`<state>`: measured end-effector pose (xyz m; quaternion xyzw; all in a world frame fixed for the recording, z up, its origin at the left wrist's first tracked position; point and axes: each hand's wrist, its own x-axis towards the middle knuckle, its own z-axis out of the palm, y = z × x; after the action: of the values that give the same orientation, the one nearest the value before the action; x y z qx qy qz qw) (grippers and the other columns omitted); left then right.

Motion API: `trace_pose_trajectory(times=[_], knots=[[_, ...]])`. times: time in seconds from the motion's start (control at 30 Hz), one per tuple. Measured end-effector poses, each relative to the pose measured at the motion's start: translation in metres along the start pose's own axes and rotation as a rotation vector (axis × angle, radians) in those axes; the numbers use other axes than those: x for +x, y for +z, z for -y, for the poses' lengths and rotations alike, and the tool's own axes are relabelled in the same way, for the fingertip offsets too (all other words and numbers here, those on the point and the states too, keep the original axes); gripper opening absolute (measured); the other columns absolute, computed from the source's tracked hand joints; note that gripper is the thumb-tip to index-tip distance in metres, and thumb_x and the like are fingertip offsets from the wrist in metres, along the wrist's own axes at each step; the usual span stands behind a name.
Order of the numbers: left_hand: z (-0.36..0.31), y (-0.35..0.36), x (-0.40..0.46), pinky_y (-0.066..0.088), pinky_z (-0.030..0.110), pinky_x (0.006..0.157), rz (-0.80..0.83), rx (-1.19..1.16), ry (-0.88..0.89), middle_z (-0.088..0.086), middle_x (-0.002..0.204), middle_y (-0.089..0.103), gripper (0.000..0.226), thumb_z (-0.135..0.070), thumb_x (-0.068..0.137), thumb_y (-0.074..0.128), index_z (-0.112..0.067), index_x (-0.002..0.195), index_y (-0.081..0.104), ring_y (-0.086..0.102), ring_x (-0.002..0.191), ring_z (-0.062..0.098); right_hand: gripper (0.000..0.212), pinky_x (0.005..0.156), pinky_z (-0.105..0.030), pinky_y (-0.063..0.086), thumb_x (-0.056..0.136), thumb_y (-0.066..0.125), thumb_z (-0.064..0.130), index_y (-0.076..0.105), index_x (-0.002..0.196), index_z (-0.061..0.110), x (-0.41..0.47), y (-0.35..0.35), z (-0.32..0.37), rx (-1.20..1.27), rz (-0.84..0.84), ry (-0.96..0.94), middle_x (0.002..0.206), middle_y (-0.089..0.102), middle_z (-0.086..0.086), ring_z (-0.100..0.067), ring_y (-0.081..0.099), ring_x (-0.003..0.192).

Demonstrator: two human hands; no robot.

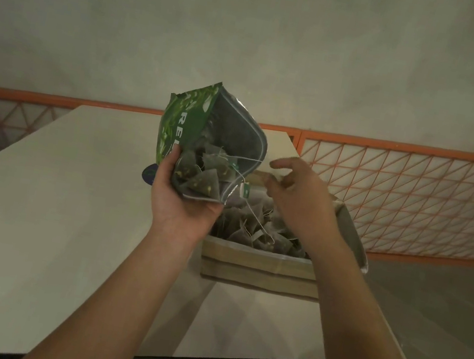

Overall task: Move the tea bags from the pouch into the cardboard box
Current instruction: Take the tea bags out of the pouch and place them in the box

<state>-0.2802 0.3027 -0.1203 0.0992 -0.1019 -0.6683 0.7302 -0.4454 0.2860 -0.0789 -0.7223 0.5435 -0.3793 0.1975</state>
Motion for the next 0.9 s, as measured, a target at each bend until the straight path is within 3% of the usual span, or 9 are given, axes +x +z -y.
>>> trace_pose_trajectory(times=[0.1,0.17,0.23,0.33,0.4,0.47,0.6,0.77,0.9], knots=[[0.0,0.003,-0.001,0.054,0.044,0.101,-0.016,0.006,0.018,0.014,0.144,0.06,0.053,-0.044,0.094,0.059,-0.016,0.139,0.062,0.055,0.135,0.032,0.042,0.084,-0.033,0.054,0.089,0.065,0.024,0.047,0.127,0.027,-0.011,0.013,-0.016,0.084,0.025,0.056,0.114,0.057,0.005,-0.013,0.058,0.1],[0.001,0.004,-0.003,0.053,0.044,0.102,-0.023,0.015,0.02,0.015,0.143,0.06,0.052,-0.044,0.094,0.059,-0.016,0.138,0.063,0.056,0.134,0.033,0.04,0.095,-0.031,0.041,0.083,0.069,0.019,0.052,0.119,0.023,-0.022,0.021,-0.022,0.006,-0.097,0.016,0.123,0.048,0.003,-0.017,0.043,0.117],[0.002,0.004,-0.004,0.053,0.044,0.102,-0.031,0.025,0.02,0.016,0.142,0.061,0.052,-0.045,0.094,0.059,-0.015,0.137,0.063,0.056,0.134,0.034,0.026,0.092,-0.029,0.027,0.08,0.071,0.017,0.058,0.102,0.023,-0.033,0.026,-0.02,-0.095,-0.256,-0.043,0.121,0.046,0.002,-0.018,0.036,0.118],[0.002,0.004,-0.004,0.055,0.043,0.098,-0.032,0.042,0.01,0.016,0.142,0.061,0.054,-0.046,0.094,0.059,-0.015,0.138,0.063,0.056,0.134,0.033,0.014,0.086,-0.035,0.032,0.08,0.069,0.024,0.059,0.089,0.028,-0.041,0.031,-0.014,-0.006,-0.328,-0.175,0.098,0.057,0.011,-0.013,0.049,0.102],[0.003,0.004,-0.005,0.055,0.043,0.098,-0.032,0.058,0.0,0.015,0.143,0.061,0.054,-0.047,0.094,0.058,-0.015,0.138,0.063,0.055,0.135,0.032,0.025,0.082,-0.037,0.045,0.079,0.069,0.041,0.062,0.1,0.03,-0.042,0.035,-0.007,0.093,-0.24,-0.199,0.088,0.06,0.018,-0.009,0.057,0.089],[0.004,0.004,-0.006,0.051,0.042,0.1,-0.036,0.085,-0.007,0.015,0.143,0.06,0.055,-0.049,0.095,0.056,-0.015,0.138,0.063,0.056,0.134,0.032,0.035,0.072,-0.028,0.05,0.079,0.072,0.048,0.064,0.107,0.028,-0.039,0.037,-0.003,0.142,-0.116,-0.146,0.084,0.064,0.019,-0.002,0.061,0.079],[0.003,0.003,-0.004,0.055,0.042,0.093,-0.032,0.075,0.002,0.017,0.144,0.059,0.055,-0.048,0.095,0.057,-0.015,0.139,0.062,0.057,0.131,0.032,0.018,0.049,-0.02,0.04,0.093,0.06,0.038,0.067,0.097,0.022,-0.03,0.028,0.006,0.145,-0.128,-0.166,0.055,0.053,0.011,-0.001,0.049,0.046],[0.004,0.0,-0.002,0.046,0.044,0.111,-0.033,0.099,0.017,0.015,0.143,0.061,0.055,-0.046,0.094,0.059,-0.015,0.139,0.062,0.056,0.134,0.034,0.015,0.047,-0.007,0.036,0.095,0.059,0.032,0.069,0.094,0.02,-0.005,-0.002,0.041,0.26,-0.139,-0.178,0.047,0.049,0.021,0.005,0.047,0.045],[0.003,0.0,0.0,0.041,0.047,0.116,-0.033,0.067,0.029,0.017,0.143,0.06,0.053,-0.043,0.094,0.061,-0.015,0.138,0.063,0.055,0.134,0.036,0.012,0.054,-0.024,0.048,0.097,0.058,0.032,0.065,0.092,0.023,0.012,-0.019,0.067,0.397,-0.121,-0.201,0.059,0.055,0.005,-0.01,0.053,0.051]])
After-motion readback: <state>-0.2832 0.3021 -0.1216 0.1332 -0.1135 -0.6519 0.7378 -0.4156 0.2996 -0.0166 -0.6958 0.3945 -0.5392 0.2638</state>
